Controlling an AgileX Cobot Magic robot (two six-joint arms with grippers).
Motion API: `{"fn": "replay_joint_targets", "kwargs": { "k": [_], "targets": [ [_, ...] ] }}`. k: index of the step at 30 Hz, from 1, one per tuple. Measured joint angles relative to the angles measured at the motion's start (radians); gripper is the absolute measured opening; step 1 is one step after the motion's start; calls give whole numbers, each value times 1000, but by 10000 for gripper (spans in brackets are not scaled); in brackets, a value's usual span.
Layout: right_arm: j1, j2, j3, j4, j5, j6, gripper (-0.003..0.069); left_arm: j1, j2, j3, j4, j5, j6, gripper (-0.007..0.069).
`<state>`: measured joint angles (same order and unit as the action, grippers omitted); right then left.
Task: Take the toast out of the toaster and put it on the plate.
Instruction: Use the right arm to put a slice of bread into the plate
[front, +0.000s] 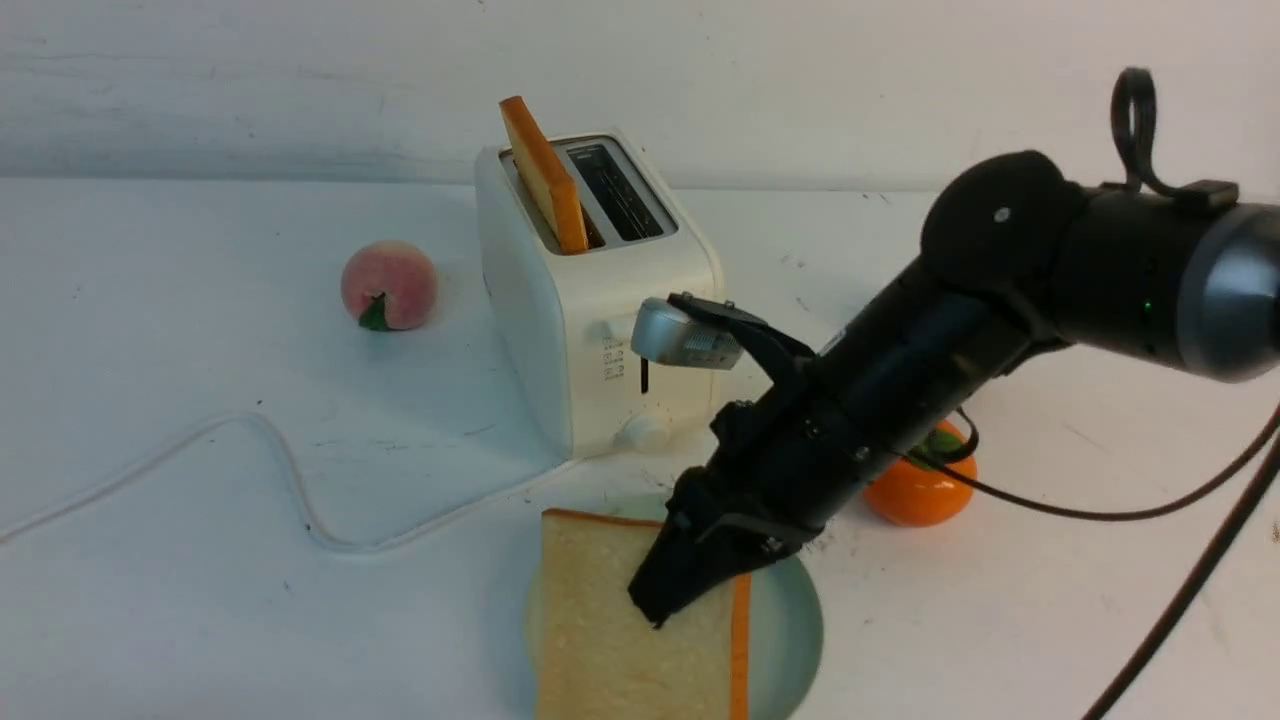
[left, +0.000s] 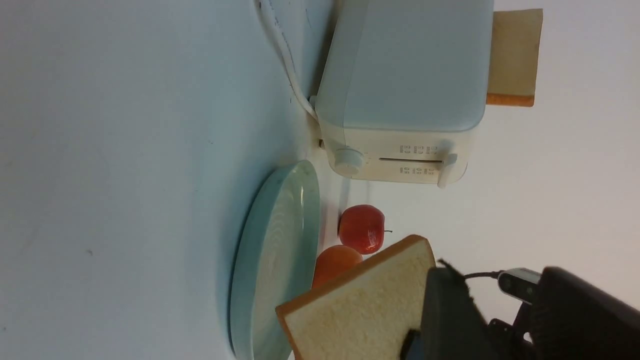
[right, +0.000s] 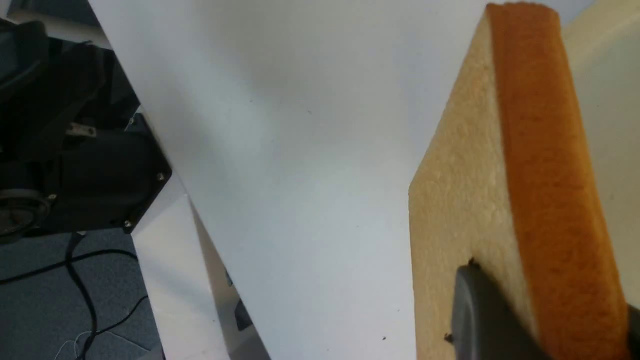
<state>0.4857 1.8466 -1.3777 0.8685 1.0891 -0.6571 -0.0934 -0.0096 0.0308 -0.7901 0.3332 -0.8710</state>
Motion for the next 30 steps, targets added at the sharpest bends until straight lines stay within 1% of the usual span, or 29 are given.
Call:
{"fn": "replay_joint_targets", "kwargs": {
  "k": [9, 11, 14, 18, 19, 23, 24, 25, 26, 29, 30],
  "targets": [
    [-1, 65, 0, -44, -103, -4, 127, 0, 0, 0, 0, 0, 0, 238],
    [-1, 71, 0, -66, -113, -4, 141, 0, 0, 0, 0, 0, 0, 238],
    [-1, 71, 0, -109, -135, -3, 211, 0, 0, 0, 0, 0, 0, 238],
    [-1, 78, 0, -172, -178, -3, 364, 0, 0, 0, 0, 0, 0, 238],
    [-1, 80, 0, -185, -188, -3, 387, 0, 0, 0, 0, 0, 0, 238],
    [-2, 81, 0, -239, -234, -3, 522, 0, 0, 0, 0, 0, 0, 238],
    [-3, 81, 0, -249, -239, -3, 540, 0, 0, 0, 0, 0, 0, 238],
    [-3, 81, 0, -249, -239, -3, 540, 0, 0, 0, 0, 0, 0, 238],
    [-11, 81, -4, -268, -241, -3, 573, 0, 0, 0, 0, 1, 0, 238],
    [-25, 81, -24, -290, -226, 2, 580, 0, 0, 0, 0, 1, 0, 238],
    [-40, 81, -50, -317, -198, 25, 577, 0, 0, 0, 0, 2, 0, 238]
  ]
}}
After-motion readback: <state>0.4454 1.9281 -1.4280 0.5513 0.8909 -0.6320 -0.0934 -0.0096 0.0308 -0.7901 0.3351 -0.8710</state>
